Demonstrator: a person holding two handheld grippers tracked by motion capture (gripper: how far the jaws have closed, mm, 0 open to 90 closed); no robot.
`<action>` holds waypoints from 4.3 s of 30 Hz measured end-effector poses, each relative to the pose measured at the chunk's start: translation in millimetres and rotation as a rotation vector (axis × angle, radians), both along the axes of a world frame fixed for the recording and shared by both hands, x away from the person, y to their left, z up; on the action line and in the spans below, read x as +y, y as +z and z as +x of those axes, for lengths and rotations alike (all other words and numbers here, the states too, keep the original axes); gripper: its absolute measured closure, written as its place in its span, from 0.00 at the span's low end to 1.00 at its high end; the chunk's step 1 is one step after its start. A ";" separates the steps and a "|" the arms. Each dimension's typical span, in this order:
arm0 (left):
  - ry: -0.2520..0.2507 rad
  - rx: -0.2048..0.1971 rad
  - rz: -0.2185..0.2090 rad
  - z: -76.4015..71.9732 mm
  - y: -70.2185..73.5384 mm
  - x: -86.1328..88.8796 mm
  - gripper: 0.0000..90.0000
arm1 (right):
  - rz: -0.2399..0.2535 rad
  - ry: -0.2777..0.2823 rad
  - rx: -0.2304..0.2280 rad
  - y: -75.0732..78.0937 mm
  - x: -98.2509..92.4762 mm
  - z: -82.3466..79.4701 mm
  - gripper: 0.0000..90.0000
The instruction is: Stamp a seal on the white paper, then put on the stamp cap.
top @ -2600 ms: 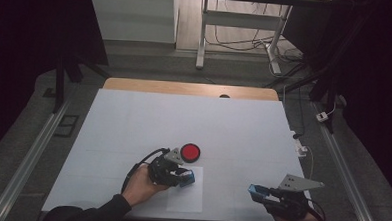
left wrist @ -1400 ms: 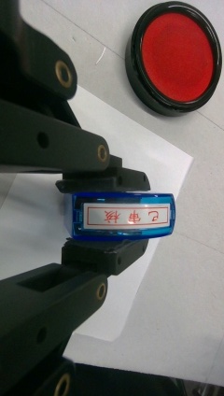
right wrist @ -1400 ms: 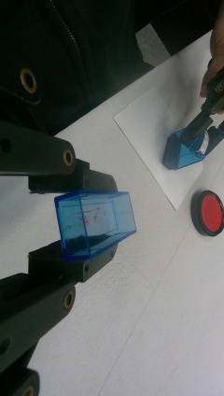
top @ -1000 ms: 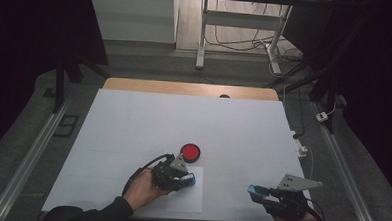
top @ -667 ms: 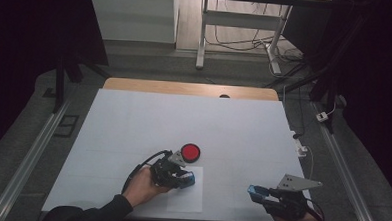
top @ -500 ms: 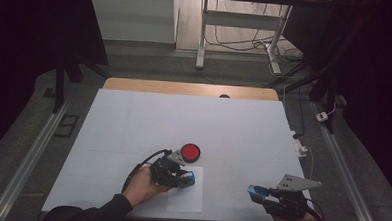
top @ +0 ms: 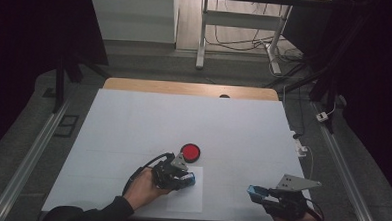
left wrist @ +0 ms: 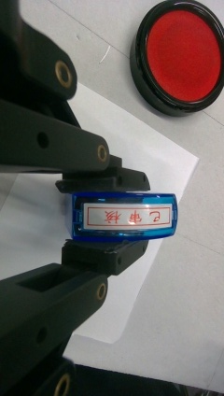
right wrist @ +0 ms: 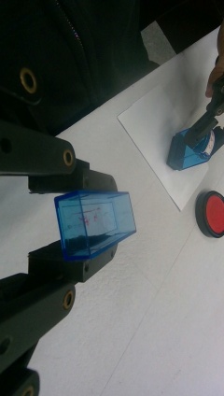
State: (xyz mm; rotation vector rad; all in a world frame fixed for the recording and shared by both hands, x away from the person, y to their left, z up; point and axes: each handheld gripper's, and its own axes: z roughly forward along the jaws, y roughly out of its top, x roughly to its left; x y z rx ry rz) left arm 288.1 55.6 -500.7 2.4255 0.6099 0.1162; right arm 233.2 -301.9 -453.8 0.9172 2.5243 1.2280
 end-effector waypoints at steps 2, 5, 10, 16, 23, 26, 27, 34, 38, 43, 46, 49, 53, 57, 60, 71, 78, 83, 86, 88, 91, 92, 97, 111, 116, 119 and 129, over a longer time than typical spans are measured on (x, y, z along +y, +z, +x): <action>0.000 0.008 -0.004 1.2 0.1 0.5 0.79 | 0.000 0.000 0.000 0.0 0.0 0.0 0.75; -0.008 -0.002 0.011 0.5 1.5 -1.5 0.79 | 0.001 0.001 0.000 0.0 -0.2 0.0 0.75; -0.009 0.010 0.007 2.3 2.2 -0.6 0.78 | -0.001 0.003 0.001 0.2 -0.4 0.1 0.75; -0.002 0.009 -0.008 3.3 7.1 0.9 0.78 | 0.001 0.004 0.000 0.1 -0.4 0.0 0.75; 0.001 0.000 -0.060 4.3 18.3 7.9 0.78 | -0.001 0.003 0.001 0.2 -0.5 0.1 0.75; -0.010 -0.001 -0.064 3.9 20.5 9.1 0.78 | 0.000 0.003 0.001 0.2 -0.5 0.0 0.75; -0.016 -0.002 -0.070 3.8 21.6 9.6 0.78 | 0.000 0.003 0.001 0.2 -0.5 0.0 0.75; -0.035 -0.015 -0.107 2.7 32.8 15.6 0.78 | 0.001 0.004 0.000 0.3 -0.8 -0.1 0.75; -0.040 -0.020 -0.132 2.5 38.8 20.9 0.78 | 0.001 0.005 -0.002 0.3 -0.7 -0.2 0.75; -0.051 -0.030 -0.161 1.2 46.9 27.0 0.78 | 0.001 0.003 -0.003 0.4 -0.8 -0.4 0.75; -0.058 -0.031 -0.184 0.3 51.6 30.3 0.78 | 0.002 0.003 -0.002 0.4 -0.9 -0.3 0.75; -0.065 -0.039 -0.197 -1.3 56.3 33.0 0.78 | 0.001 0.003 -0.004 0.4 -0.7 -0.4 0.75; -0.071 -0.046 -0.218 -3.5 61.6 35.4 0.78 | 0.001 0.003 -0.003 0.5 -0.8 -0.4 0.75; -0.078 -0.051 -0.232 -4.9 66.1 38.0 0.78 | 0.001 0.002 -0.004 0.4 -0.7 -0.4 0.75; -0.082 -0.054 -0.244 -5.6 69.1 40.0 0.78 | 0.001 0.003 -0.003 0.5 -0.7 -0.4 0.75; -0.094 -0.074 -0.287 -9.3 80.7 47.2 0.78 | 0.001 0.003 -0.004 0.4 -0.5 -0.6 0.75; -0.098 -0.086 -0.297 -10.4 84.8 49.8 0.78 | -0.001 0.006 -0.002 0.2 -0.6 -0.5 0.75; -0.103 -0.089 -0.290 -9.7 83.2 49.2 0.78 | 0.002 0.005 0.000 0.5 -0.7 -0.1 0.75; -0.102 -0.087 -0.293 -9.5 82.4 49.1 0.78 | 0.004 0.004 -0.004 0.9 -0.7 -0.4 0.75; -0.102 -0.090 -0.291 -9.9 82.6 49.2 0.78 | 0.015 0.005 -0.009 1.2 -0.9 -1.1 0.75; -0.105 -0.093 -0.296 -10.2 83.3 48.9 0.78 | 0.024 0.008 -0.013 1.9 -1.2 -1.6 0.75; -0.106 -0.093 -0.297 -10.2 83.6 48.9 0.78 | 0.028 0.009 -0.012 2.3 -0.9 -1.8 0.75; -0.109 -0.090 -0.303 -9.5 84.2 50.3 0.78 | 0.042 0.025 -0.028 5.1 2.9 -3.1 0.75; -0.128 -0.087 -0.312 -9.8 86.6 51.2 0.78 | 0.105 0.095 -0.040 12.7 16.3 0.3 0.75; -0.132 -0.084 -0.324 -9.7 87.2 52.1 0.78 | 0.110 0.137 -0.033 14.4 26.3 3.4 0.75; -0.134 -0.085 -0.327 -10.1 87.7 52.4 0.78 | 0.102 0.165 -0.032 14.4 33.9 5.1 0.75; -0.147 -0.085 -0.327 -10.1 89.1 52.5 0.78 | 0.131 0.246 -0.003 12.7 53.7 13.1 0.75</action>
